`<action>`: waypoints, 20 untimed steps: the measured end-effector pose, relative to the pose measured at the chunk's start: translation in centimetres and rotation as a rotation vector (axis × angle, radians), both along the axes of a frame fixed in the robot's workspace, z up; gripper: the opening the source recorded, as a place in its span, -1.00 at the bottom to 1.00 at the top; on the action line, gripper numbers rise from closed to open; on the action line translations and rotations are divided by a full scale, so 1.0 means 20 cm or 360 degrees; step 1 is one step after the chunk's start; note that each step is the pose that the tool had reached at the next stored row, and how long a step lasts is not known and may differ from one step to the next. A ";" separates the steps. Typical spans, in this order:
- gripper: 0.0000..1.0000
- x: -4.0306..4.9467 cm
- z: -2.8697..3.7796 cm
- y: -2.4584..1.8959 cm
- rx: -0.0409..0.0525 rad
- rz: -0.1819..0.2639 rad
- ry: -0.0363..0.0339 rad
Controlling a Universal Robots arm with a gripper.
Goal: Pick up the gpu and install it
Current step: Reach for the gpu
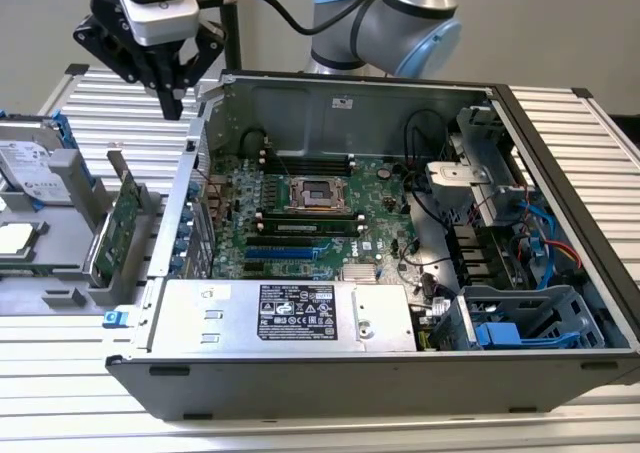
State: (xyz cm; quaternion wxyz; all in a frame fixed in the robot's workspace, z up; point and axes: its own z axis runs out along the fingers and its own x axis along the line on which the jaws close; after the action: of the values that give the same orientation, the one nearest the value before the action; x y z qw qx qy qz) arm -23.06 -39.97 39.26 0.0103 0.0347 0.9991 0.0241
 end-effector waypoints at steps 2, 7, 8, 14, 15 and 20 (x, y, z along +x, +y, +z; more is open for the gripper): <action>-1.00 -0.011 0.000 0.000 0.0000 0.0000 0.0000; -1.00 -0.039 0.000 0.000 0.0000 0.0000 0.0000; -1.00 -0.045 0.000 0.000 0.0000 0.0000 0.0000; -1.00 -0.083 0.000 0.000 0.0000 0.0000 0.0000; -1.00 -0.089 0.000 0.000 0.0000 0.0000 0.0000; -1.00 -0.118 0.000 -0.002 0.0000 0.0000 0.0000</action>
State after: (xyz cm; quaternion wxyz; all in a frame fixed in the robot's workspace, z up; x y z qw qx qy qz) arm -25.42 -40.01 39.26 0.0104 0.0347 0.9991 0.0241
